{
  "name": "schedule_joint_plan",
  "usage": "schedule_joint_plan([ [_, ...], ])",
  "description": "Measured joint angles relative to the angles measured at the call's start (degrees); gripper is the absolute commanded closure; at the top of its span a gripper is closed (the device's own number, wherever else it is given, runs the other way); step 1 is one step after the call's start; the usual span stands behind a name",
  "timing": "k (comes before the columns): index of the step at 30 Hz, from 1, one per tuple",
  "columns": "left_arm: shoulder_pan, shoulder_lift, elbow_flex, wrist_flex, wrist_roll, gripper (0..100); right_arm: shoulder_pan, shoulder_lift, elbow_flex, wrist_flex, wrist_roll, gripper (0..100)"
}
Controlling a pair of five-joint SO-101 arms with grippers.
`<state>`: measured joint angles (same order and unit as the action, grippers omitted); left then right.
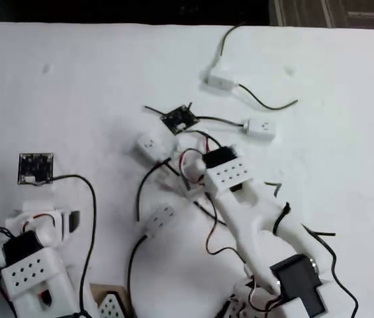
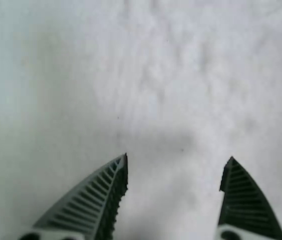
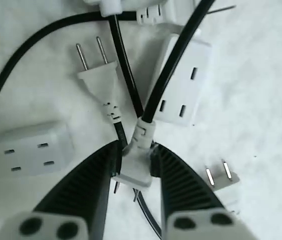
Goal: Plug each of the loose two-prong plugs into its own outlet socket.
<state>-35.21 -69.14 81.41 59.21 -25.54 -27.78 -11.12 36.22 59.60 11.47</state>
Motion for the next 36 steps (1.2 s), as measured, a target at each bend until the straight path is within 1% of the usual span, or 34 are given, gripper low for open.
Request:
schedule_joint_plan([
  [2, 0.00, 0.00, 0.00, 0.00, 0.00, 70, 0.26, 0.00, 0.00, 0.53, 0.70, 81.7],
  [9, 0.00, 0.00, 0.00, 0.00, 0.00, 70, 0.97, -0.70, 0.00, 5.98, 1.05, 87.8],
  [15, 0.00, 0.00, 0.00, 0.00, 0.00, 70, 4.92, -0.70, 0.00, 6.24, 1.05, 87.9],
  [19, 0.00, 0.00, 0.00, 0.00, 0.00, 70, 4.66, -0.18, 0.00, 6.24, 1.05, 87.9],
  [24, 0.00, 0.00, 0.00, 0.00, 0.00, 70, 4.66, 4.04, 0.00, 5.19, 1.41, 87.9],
  [30, 0.00, 0.00, 0.00, 0.00, 0.00, 70, 1.85, 4.57, 0.00, 4.04, 1.41, 87.9],
  [36, 0.00, 0.00, 0.00, 0.00, 0.00, 70, 1.05, 4.57, 0.00, 3.69, 1.41, 87.9],
])
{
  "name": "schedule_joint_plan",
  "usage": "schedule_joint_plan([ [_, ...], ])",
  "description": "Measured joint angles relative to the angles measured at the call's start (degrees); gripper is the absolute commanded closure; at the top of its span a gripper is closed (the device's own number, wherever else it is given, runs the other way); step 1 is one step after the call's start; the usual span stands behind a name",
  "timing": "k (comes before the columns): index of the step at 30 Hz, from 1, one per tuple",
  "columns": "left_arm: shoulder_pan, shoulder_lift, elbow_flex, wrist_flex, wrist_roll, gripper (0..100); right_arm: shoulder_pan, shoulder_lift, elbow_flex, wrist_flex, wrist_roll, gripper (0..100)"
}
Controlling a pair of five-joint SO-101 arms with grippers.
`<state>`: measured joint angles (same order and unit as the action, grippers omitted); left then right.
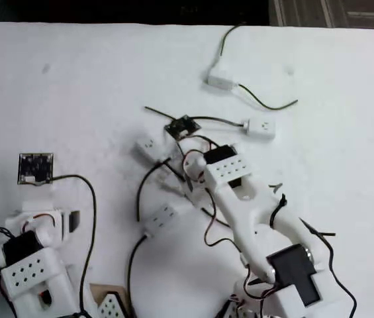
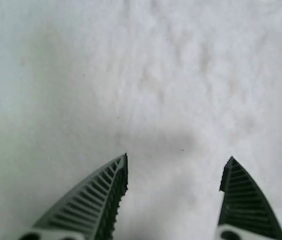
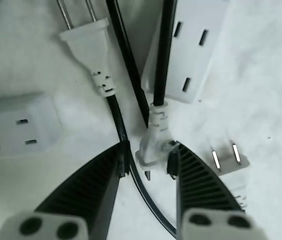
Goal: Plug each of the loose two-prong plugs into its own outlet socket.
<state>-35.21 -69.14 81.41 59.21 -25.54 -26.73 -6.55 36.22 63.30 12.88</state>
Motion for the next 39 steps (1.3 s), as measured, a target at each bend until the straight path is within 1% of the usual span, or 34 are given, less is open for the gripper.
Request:
schedule_joint_plan([
  [9, 0.00, 0.00, 0.00, 0.00, 0.00, 70, 0.00, 0.88, 0.00, -0.18, 0.00, 87.9],
  [17, 0.00, 0.00, 0.00, 0.00, 0.00, 70, 0.44, 8.35, -0.44, -4.48, 0.00, 88.6],
  [18, 0.00, 0.00, 0.00, 0.00, 0.00, 70, 0.70, 8.35, -0.44, -4.84, 0.00, 90.0],
  [21, 0.00, 0.00, 0.00, 0.00, 0.00, 70, 1.85, 8.18, -0.44, -4.92, 0.00, 98.2],
  [25, 0.00, 0.00, 0.00, 0.00, 0.00, 70, 3.52, 5.80, -0.35, -5.10, 0.00, 98.4],
  [31, 0.00, 0.00, 0.00, 0.00, 0.00, 70, 3.34, -1.32, -0.35, -1.49, 0.00, 98.1],
  [35, 0.00, 0.00, 0.00, 0.00, 0.00, 70, 2.64, -2.02, -0.26, -0.97, 0.00, 97.2],
  [39, 0.00, 0.00, 0.00, 0.00, 0.00, 70, 2.64, 2.37, -0.26, -1.05, 0.00, 88.0],
])
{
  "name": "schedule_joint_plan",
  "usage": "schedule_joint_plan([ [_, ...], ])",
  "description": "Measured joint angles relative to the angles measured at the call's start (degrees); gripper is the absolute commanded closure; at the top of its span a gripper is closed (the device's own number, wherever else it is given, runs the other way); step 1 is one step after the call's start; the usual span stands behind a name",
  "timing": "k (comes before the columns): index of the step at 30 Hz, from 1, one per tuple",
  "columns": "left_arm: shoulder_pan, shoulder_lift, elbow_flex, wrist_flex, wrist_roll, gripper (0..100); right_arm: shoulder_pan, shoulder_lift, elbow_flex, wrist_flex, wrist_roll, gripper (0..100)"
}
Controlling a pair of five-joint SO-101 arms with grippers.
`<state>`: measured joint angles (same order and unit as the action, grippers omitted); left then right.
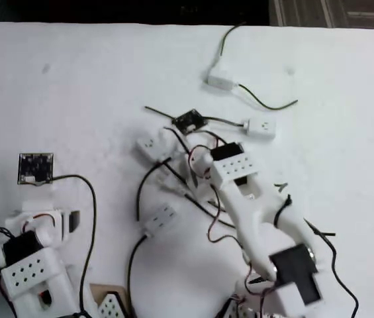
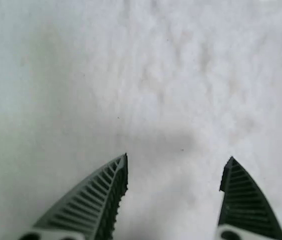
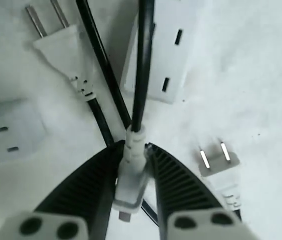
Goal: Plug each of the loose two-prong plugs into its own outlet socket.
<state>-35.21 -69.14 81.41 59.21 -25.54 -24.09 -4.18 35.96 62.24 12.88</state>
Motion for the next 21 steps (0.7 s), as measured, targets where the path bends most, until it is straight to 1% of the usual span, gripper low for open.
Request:
schedule_joint_plan([
  [5, 0.00, 0.00, 0.00, 0.00, 0.00, 70, -0.35, 5.89, -0.35, 0.00, 0.00, 86.9],
  [10, 0.00, 0.00, 0.00, 0.00, 0.00, 70, -0.35, 6.24, -1.23, 0.00, 0.00, 87.0],
  [15, 0.00, 0.00, 0.00, 0.00, 0.00, 70, -0.35, 5.80, -1.23, 0.00, 0.00, 92.0],
  [21, 0.00, 0.00, 0.00, 0.00, 0.00, 70, -0.26, 4.22, -1.23, 0.00, 0.00, 92.1],
])
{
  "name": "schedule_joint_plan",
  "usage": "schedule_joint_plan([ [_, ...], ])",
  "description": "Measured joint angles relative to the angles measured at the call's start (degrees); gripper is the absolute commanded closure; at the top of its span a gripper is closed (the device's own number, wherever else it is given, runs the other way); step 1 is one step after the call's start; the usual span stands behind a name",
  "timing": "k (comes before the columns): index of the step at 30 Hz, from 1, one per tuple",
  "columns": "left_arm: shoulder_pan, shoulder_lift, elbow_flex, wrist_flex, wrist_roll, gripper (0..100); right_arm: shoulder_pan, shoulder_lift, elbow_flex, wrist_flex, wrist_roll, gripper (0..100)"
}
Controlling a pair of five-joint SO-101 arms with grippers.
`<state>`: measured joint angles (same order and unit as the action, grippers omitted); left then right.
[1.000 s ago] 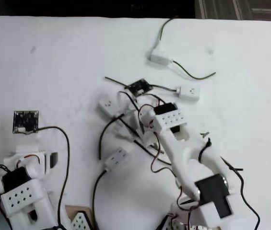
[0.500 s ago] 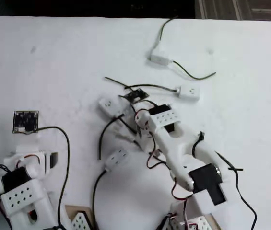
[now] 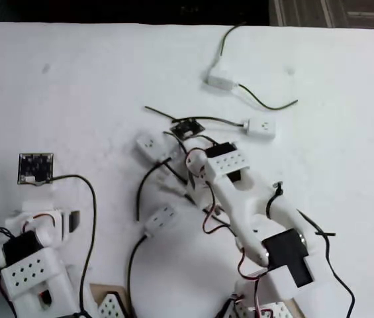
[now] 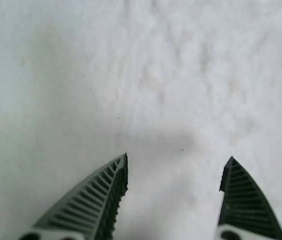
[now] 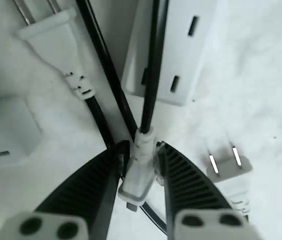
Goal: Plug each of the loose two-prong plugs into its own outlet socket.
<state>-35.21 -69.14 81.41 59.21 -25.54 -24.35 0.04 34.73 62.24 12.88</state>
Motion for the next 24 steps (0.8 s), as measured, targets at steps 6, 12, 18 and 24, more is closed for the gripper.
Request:
schedule_joint_plan([
  [6, 0.00, 0.00, 0.00, 0.00, 0.00, 70, -0.09, 0.00, 0.00, 0.00, 0.00, 92.1],
  [12, 0.00, 0.00, 0.00, 0.00, 0.00, 70, -0.09, 0.00, 0.00, 0.44, 0.00, 92.1],
  [18, 0.00, 0.00, 0.00, 0.00, 0.00, 70, -0.09, 0.00, 0.00, 2.37, 0.00, 87.8],
  [24, 0.00, 0.00, 0.00, 0.00, 0.00, 70, -0.09, 0.00, 0.00, 2.46, 0.00, 90.3],
])
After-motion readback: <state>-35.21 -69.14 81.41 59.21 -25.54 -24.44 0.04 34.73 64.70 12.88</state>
